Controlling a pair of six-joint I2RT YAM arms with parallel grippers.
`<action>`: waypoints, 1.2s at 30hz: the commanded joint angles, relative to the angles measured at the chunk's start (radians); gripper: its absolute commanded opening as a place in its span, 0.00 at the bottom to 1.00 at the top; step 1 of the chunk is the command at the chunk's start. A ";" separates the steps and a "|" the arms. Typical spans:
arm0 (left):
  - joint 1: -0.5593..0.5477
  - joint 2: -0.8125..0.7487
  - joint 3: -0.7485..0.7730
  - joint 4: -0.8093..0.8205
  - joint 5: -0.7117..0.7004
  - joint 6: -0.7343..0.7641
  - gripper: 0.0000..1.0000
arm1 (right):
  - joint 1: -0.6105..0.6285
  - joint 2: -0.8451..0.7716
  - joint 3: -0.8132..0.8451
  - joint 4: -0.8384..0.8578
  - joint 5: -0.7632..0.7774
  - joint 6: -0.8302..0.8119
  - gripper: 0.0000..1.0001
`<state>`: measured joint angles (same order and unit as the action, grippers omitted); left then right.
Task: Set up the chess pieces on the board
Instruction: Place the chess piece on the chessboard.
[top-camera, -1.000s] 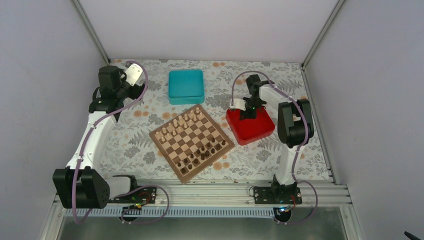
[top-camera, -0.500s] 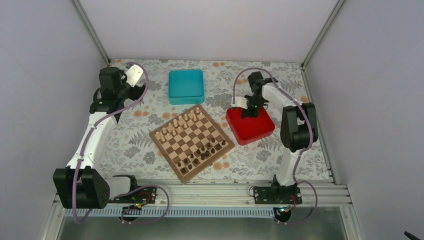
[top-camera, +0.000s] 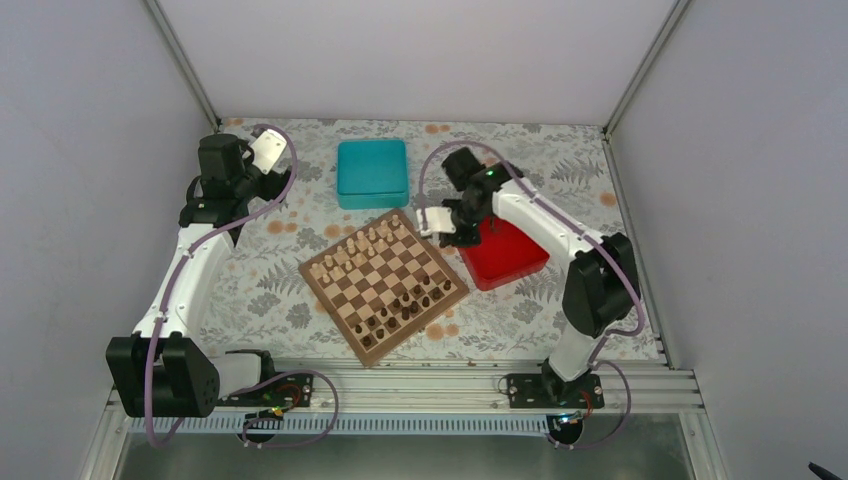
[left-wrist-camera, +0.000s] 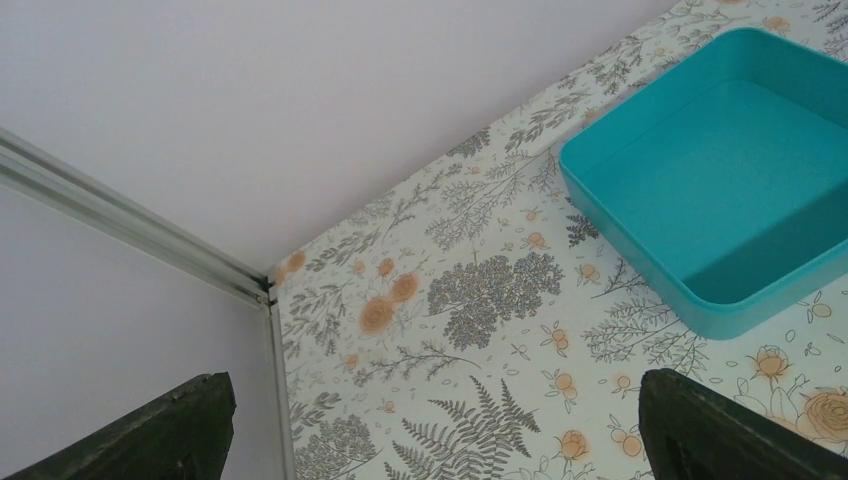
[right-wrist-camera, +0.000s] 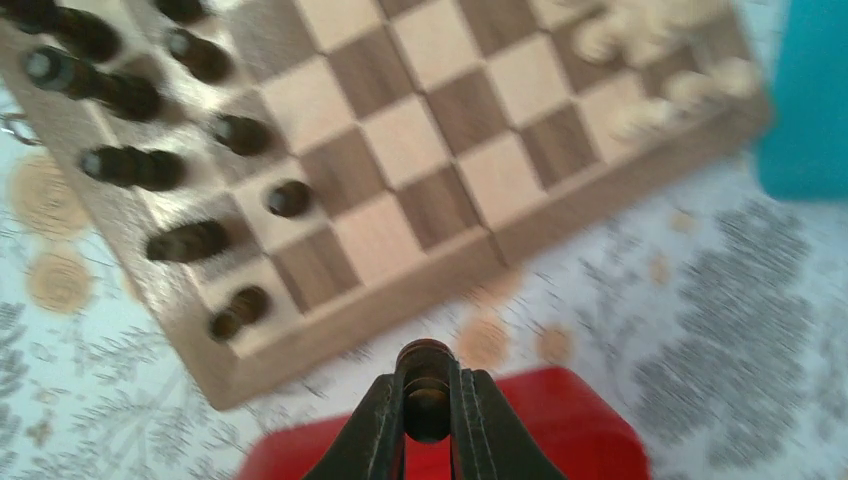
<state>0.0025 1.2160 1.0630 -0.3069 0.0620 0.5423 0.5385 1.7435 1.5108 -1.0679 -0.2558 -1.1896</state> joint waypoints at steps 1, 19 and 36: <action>0.001 -0.020 -0.003 0.031 0.006 0.005 1.00 | 0.084 -0.003 -0.088 0.028 -0.021 0.062 0.07; 0.001 -0.020 -0.007 0.030 0.012 0.002 1.00 | 0.133 0.025 -0.257 0.160 -0.003 0.112 0.09; 0.000 -0.026 -0.008 0.026 0.014 0.001 1.00 | 0.127 0.050 -0.245 0.175 0.012 0.113 0.09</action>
<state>0.0029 1.2083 1.0599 -0.3038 0.0620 0.5423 0.6617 1.7874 1.2594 -0.8883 -0.2443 -1.0874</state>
